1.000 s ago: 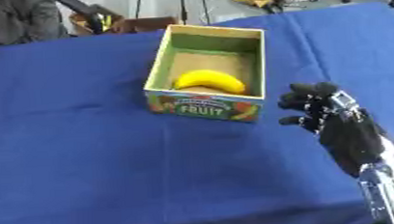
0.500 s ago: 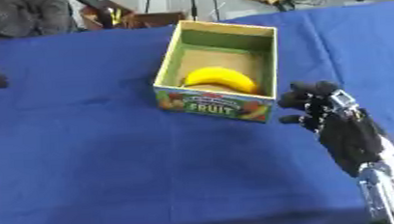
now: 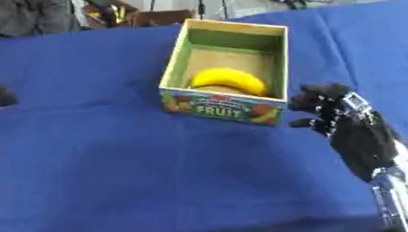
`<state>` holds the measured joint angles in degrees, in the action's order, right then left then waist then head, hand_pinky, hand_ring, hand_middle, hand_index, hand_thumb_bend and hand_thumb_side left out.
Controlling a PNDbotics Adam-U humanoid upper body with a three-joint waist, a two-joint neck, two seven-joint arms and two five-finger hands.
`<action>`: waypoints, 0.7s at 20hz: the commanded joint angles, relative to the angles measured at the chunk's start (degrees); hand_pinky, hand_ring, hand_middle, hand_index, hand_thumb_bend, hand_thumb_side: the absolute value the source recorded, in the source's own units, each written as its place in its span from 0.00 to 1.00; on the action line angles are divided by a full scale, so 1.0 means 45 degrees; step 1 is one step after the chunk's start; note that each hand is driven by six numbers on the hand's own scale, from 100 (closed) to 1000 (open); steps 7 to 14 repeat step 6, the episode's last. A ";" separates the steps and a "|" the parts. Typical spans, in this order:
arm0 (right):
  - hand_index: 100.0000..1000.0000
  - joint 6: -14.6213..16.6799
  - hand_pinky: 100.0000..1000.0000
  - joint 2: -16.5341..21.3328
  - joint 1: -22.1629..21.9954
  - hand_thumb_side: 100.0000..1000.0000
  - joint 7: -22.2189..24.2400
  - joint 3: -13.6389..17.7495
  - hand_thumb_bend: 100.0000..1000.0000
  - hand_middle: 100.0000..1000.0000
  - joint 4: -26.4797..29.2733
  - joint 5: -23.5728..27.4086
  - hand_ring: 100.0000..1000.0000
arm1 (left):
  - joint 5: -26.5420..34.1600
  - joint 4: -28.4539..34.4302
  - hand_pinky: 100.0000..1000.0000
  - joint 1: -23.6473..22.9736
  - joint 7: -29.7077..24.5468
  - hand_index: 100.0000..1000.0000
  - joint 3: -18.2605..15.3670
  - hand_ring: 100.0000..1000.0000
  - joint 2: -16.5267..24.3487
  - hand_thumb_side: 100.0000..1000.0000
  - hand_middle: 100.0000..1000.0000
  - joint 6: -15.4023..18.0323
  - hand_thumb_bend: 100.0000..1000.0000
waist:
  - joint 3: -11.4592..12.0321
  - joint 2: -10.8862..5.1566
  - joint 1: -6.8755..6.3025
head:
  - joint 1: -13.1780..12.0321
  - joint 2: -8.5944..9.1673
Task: Pick up objects on the table and place them in the box.
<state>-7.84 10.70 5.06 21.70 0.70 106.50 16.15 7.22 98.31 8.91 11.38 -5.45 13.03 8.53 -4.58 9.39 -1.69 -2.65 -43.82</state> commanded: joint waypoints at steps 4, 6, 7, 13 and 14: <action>0.84 -0.0013 0.70 0.0075 0.0136 0.84 0.0025 0.0043 0.00 0.71 0.0164 -0.0084 0.82 | -0.0027 0.0129 0.59 0.0022 -0.0154 0.64 -0.0035 0.52 0.0105 0.87 0.47 -0.0001 0.10 | -0.0011 -0.0133 0.0008 | -0.0011 -0.0066; 0.84 -0.0013 0.70 0.0075 0.0136 0.84 0.0028 0.0043 0.00 0.71 0.0163 -0.0084 0.82 | -0.0030 0.0129 0.59 0.0021 -0.0163 0.64 -0.0036 0.52 0.0104 0.87 0.47 -0.0003 0.10 | -0.0011 -0.0134 0.0009 | -0.0010 -0.0066; 0.84 -0.0013 0.70 0.0075 0.0136 0.84 0.0028 0.0043 0.00 0.71 0.0163 -0.0084 0.82 | -0.0030 0.0129 0.59 0.0021 -0.0163 0.64 -0.0036 0.52 0.0104 0.87 0.47 -0.0003 0.10 | -0.0011 -0.0134 0.0009 | -0.0010 -0.0066; 0.84 -0.0013 0.70 0.0075 0.0136 0.84 0.0028 0.0043 0.00 0.71 0.0163 -0.0084 0.82 | -0.0030 0.0129 0.59 0.0021 -0.0163 0.64 -0.0036 0.52 0.0104 0.87 0.47 -0.0003 0.10 | -0.0011 -0.0134 0.0009 | -0.0010 -0.0066; 0.84 -0.0013 0.70 0.0075 0.0136 0.84 0.0028 0.0043 0.00 0.71 0.0163 -0.0084 0.82 | -0.0030 0.0129 0.59 0.0021 -0.0163 0.64 -0.0036 0.52 0.0104 0.87 0.47 -0.0003 0.10 | -0.0011 -0.0134 0.0009 | -0.0010 -0.0066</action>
